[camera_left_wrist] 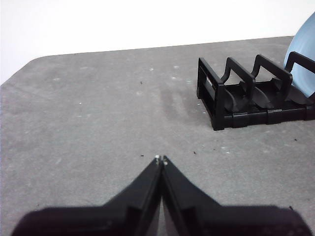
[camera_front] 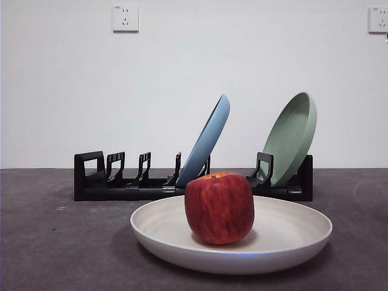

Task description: Take the yellow plate from the plate rack,put the plate on the table,take the apple from the table,put the apple in the plate

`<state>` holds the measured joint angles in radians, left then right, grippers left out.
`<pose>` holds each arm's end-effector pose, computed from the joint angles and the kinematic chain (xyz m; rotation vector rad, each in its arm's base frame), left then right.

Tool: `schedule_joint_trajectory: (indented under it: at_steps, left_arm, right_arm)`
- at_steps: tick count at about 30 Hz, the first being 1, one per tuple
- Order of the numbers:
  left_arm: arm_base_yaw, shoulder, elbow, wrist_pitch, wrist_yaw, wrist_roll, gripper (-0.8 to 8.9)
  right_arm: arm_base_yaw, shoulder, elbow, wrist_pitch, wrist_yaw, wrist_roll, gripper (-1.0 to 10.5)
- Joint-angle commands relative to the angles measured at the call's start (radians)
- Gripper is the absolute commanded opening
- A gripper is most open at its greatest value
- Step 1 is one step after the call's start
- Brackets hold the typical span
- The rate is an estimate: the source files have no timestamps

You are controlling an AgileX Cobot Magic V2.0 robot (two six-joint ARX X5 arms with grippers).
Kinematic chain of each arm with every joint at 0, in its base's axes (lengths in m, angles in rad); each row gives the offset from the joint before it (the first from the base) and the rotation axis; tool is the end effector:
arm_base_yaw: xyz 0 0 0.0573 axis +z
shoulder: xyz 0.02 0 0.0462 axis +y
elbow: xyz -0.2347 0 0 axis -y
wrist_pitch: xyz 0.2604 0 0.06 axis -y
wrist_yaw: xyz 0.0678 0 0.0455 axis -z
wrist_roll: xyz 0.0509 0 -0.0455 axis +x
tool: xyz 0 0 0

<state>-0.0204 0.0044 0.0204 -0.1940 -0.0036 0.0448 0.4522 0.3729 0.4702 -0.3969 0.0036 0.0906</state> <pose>0.1615 -0.0031 0.1477 0.0468 0.1776 -0.0207 0.1514 0.0733 0.2390 0.0202 0.3141 0.4314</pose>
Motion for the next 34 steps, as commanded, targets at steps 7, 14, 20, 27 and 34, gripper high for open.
schedule_joint_trajectory:
  at_steps: [7, 14, 20, 27, 34]
  left_arm:
    - [0.003, -0.003, -0.015, 0.005, 0.006, 0.011, -0.03]
    - [0.003, -0.003, -0.015, 0.005, 0.006, 0.011, -0.03]
    - [0.003, -0.003, -0.015, 0.005, 0.006, 0.011, -0.03]
    - [0.003, -0.003, -0.015, 0.006, 0.006, 0.011, -0.03]
    - [0.003, -0.003, -0.015, 0.006, 0.006, 0.011, -0.03]
  right_arm:
    - [0.0, 0.0, -0.005, 0.003, 0.003, 0.009, 0.0]
    - [0.0, 0.0, -0.005, 0.001, 0.003, 0.006, 0.0]
    - [-0.005, -0.034, -0.006, -0.031, 0.006, -0.06, 0.0]
    - [-0.132, -0.175, -0.055, -0.042, -0.004, -0.086, 0.0]
    - [-0.237, -0.283, -0.209, 0.111, -0.004, -0.13, 0.0]
